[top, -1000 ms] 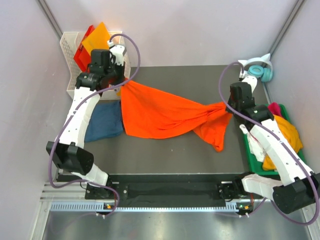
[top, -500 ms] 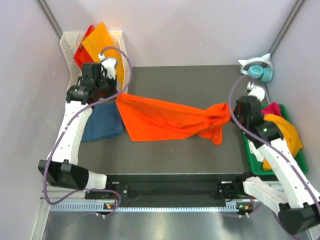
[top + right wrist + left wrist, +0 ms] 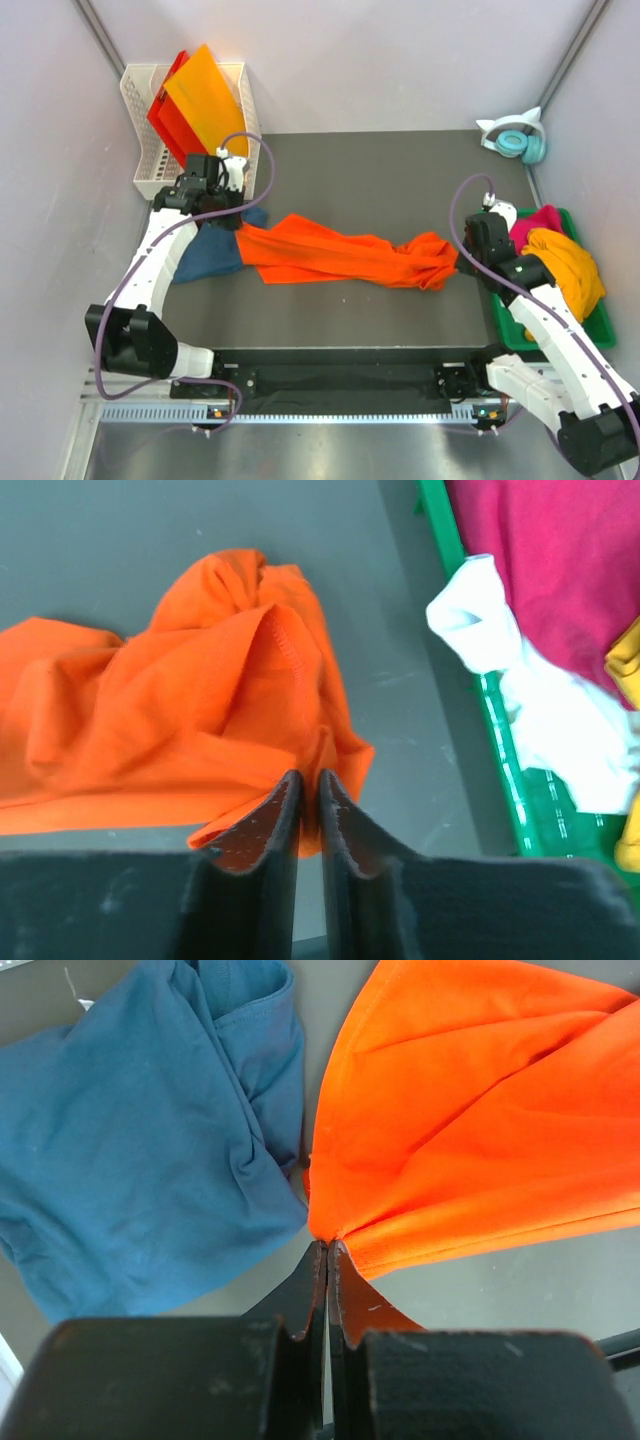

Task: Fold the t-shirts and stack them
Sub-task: Flatten the tshirt out

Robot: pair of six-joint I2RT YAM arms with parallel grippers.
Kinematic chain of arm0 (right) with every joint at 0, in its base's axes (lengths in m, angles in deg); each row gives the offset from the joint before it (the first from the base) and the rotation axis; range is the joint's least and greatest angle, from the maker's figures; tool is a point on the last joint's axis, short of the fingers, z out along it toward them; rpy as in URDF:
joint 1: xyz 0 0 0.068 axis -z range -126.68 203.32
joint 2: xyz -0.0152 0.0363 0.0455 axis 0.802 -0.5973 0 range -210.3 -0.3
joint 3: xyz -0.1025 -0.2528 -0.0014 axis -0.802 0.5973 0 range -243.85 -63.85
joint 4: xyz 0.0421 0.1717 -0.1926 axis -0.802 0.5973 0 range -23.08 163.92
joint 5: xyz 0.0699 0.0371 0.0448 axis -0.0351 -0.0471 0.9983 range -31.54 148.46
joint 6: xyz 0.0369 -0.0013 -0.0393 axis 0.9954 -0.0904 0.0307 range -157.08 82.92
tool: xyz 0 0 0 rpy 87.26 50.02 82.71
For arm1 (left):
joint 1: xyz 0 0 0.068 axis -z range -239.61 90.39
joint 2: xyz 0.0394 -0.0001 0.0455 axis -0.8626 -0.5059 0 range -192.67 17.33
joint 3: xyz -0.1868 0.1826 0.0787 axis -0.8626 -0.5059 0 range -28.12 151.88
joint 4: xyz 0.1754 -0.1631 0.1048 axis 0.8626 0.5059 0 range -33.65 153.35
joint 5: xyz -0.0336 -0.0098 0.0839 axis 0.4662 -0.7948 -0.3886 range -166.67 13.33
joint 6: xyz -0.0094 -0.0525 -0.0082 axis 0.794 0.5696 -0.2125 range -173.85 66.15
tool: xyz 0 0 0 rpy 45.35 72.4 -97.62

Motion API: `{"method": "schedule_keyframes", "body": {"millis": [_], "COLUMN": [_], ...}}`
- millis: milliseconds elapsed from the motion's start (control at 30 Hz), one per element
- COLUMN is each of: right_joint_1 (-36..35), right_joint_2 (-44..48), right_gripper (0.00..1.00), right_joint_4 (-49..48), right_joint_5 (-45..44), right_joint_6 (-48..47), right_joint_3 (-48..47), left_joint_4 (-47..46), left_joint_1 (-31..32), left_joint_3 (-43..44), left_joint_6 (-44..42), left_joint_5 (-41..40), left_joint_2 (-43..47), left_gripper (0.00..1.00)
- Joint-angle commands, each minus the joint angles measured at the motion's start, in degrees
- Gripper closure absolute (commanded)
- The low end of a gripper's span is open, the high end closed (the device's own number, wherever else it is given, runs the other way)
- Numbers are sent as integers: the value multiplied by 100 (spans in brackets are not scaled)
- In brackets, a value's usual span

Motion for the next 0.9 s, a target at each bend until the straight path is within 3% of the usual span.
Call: {"method": "schedule_keyframes", "body": {"millis": [0, 67, 233, 467, 567, 733, 867], "right_joint_1": [33, 33, 33, 33, 24, -125, -116], "right_joint_2": [-88, -141, -229, -352, -659, -1397, -1758], "right_gripper": [81, 74, 67, 71, 75, 75, 73], "right_joint_4": [-76, -93, -181, -182, 371, 1267, 1313], "right_joint_5": [-49, -32, 4, 48, -259, -602, -480], "right_joint_6": [43, 61, 157, 570, 615, -228, -607], "right_joint_3": [-248, -231, -91, 147, -63, -783, -1004], "left_joint_4": [-296, -305, -419, -481, -507, -665, -736], "left_joint_1": [-35, -35, -26, -26, -26, -26, -26], "left_joint_3": [-76, -120, -251, -278, -243, -16, 477], "left_joint_6": [-35, -35, -61, -35, -52, -9, 150], "left_joint_5": [98, 80, 80, 98, 72, -51, -87], "left_joint_2": [-117, -144, -205, -302, -311, -425, -837], "left_gripper": [100, 100, 100, 100, 100, 100, 100]}}
